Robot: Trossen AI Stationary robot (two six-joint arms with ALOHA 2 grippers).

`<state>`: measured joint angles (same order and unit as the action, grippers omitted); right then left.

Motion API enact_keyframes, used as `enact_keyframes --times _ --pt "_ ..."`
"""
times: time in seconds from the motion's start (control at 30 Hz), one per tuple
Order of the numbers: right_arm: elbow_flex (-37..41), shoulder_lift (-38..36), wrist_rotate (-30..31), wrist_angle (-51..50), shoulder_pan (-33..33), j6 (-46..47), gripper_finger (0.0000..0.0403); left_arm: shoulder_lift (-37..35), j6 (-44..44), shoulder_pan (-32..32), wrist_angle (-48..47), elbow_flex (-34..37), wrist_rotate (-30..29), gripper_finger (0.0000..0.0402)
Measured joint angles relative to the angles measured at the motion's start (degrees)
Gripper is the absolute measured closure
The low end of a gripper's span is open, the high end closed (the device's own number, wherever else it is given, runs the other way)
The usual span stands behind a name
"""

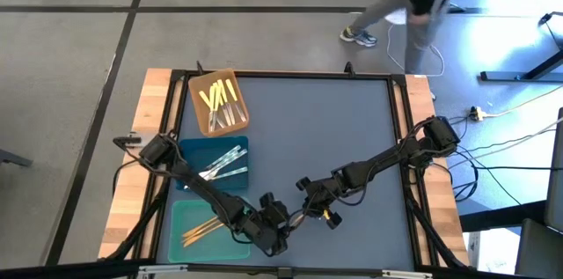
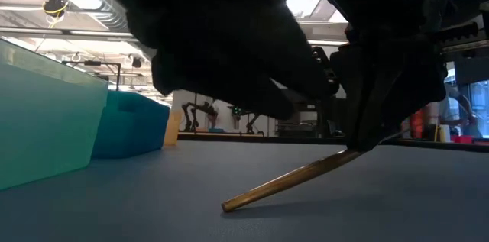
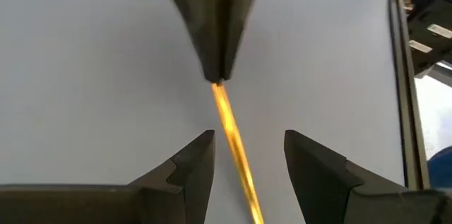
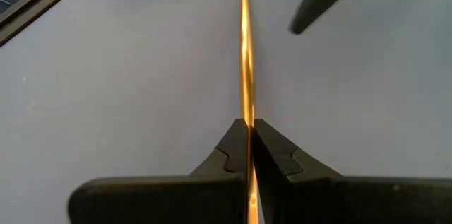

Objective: Sort silverware by color (type)
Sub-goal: Put the gold knife into the green bin

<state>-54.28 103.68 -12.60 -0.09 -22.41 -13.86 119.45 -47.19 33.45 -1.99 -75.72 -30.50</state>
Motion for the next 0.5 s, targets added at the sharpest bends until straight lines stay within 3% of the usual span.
enact_keyframes --times 0.5 --pt "0.02 0.0 0.07 0.03 0.0 0.0 0.0398 2.2 1.26 -1.46 3.04 0.0 -1.66 0.0237"
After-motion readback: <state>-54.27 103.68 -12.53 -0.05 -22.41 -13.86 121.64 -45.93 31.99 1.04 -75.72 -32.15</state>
